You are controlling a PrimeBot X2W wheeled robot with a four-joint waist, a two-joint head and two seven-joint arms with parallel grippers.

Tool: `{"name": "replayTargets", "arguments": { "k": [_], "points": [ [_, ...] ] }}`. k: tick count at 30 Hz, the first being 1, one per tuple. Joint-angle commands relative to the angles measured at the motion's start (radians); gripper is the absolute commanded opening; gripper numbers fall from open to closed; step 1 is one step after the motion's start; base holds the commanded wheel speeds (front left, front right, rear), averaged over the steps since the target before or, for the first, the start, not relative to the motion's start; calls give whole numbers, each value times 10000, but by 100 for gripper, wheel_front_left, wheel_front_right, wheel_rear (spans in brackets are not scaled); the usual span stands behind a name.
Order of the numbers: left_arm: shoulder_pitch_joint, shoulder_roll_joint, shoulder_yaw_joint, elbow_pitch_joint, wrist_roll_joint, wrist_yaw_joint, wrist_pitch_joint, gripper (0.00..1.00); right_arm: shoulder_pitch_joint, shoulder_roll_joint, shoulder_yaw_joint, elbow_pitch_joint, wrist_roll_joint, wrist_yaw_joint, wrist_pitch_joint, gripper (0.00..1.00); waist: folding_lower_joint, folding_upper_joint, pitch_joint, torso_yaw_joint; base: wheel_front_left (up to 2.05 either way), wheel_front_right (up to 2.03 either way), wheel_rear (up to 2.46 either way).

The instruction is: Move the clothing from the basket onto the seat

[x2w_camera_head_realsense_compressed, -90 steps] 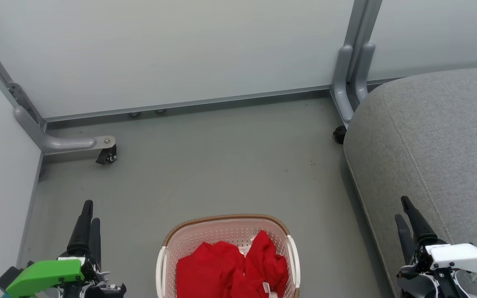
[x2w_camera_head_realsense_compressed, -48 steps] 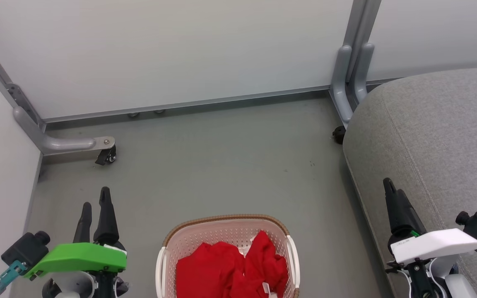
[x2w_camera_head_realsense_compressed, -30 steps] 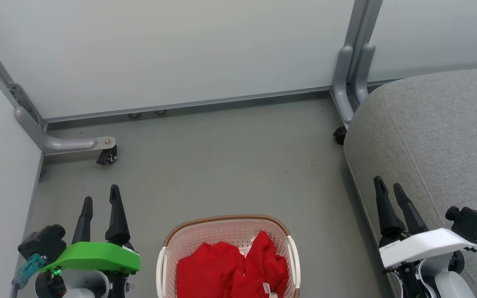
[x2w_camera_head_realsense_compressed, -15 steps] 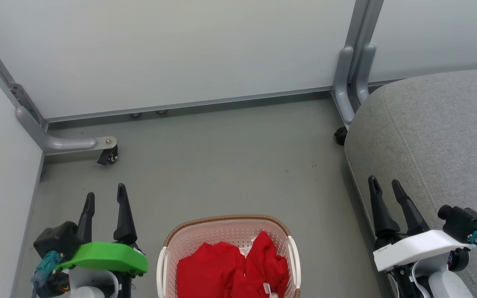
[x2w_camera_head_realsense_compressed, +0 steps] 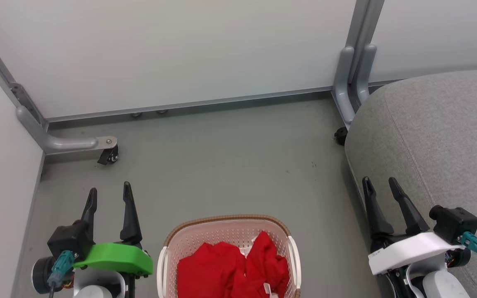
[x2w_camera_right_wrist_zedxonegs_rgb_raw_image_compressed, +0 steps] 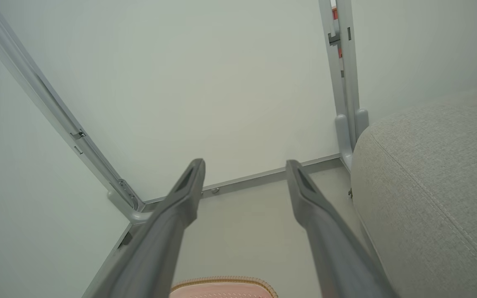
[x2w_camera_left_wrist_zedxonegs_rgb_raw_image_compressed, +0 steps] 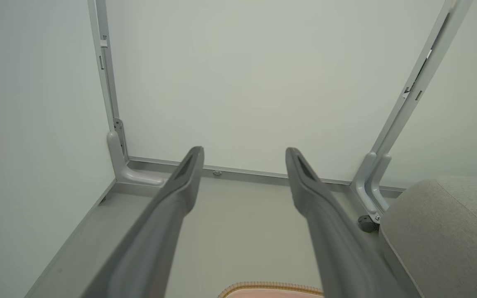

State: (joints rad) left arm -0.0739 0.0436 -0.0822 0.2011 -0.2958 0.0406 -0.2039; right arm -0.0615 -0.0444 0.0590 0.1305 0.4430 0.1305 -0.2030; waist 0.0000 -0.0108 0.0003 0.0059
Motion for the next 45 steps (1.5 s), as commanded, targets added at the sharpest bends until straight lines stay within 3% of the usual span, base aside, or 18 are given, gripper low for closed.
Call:
{"name": "replayTargets", "arguments": {
  "k": [1, 31, 45],
  "points": [
    [-237, 82, -24, -61, 245, 45, -75, 100, 42, -59, 29, -88, -235, 3, -87, 100, 0, 82, 2, 6, 0, 0, 0],
    [-245, 97, -336, 283, 1845, -1, -642, 100, 113, -87, 174, 21, -2170, 4, -643, 100, 0, 108, -24, 133, 0, 0, 0],
    [-272, 95, -325, 425, 1620, -37, -609, 100, 27, -84, 116, 340, -2003, 4, -638, 100, 0, 108, -11, 115, 0, 0, 0]
  ]
}}
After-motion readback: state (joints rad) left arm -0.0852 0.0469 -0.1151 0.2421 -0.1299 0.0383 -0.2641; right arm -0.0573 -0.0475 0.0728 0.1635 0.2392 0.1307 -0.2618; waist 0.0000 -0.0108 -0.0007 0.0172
